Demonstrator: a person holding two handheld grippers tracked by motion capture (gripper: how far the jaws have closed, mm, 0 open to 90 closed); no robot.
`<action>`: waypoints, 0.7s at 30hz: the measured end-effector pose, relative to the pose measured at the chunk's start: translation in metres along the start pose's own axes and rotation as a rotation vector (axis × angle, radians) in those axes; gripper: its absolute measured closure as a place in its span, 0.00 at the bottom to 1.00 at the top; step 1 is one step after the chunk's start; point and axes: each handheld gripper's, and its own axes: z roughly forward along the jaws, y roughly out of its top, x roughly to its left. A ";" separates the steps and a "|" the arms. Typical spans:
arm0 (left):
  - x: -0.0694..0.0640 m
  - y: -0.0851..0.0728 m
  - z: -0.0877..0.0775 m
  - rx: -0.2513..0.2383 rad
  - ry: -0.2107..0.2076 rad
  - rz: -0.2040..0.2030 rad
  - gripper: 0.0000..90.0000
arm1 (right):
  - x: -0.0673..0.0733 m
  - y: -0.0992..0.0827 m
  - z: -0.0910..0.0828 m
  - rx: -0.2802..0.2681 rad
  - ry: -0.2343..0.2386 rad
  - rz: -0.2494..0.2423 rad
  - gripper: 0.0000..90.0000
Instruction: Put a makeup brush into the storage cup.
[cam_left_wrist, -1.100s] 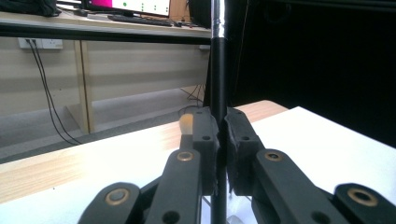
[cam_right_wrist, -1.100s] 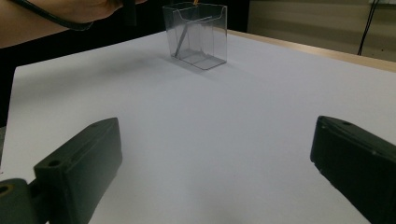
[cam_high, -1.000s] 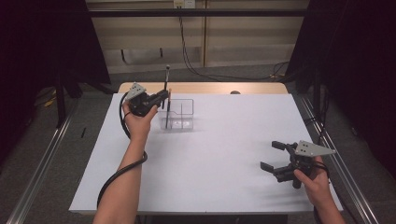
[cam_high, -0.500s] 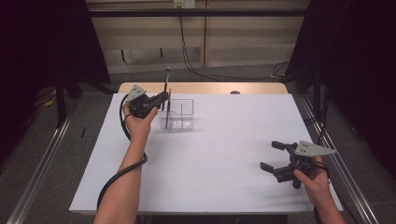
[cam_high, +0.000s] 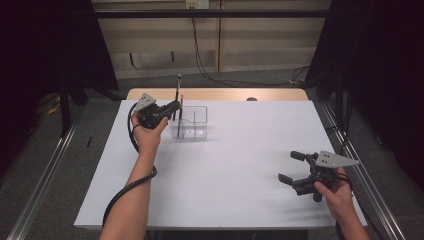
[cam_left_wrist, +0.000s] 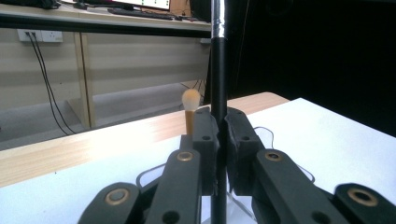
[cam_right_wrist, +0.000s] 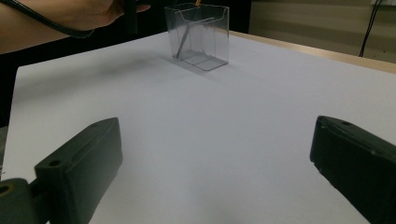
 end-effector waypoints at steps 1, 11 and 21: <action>0.000 0.000 0.000 0.000 0.002 -0.003 0.93 | 0.000 0.000 0.000 0.000 0.000 -0.001 0.02; 0.001 -0.002 -0.002 0.001 0.000 -0.006 0.93 | 0.000 0.000 0.000 -0.002 0.001 0.001 0.02; 0.001 -0.003 -0.004 0.009 0.000 0.006 0.93 | 0.000 0.000 0.000 -0.006 0.001 -0.001 0.02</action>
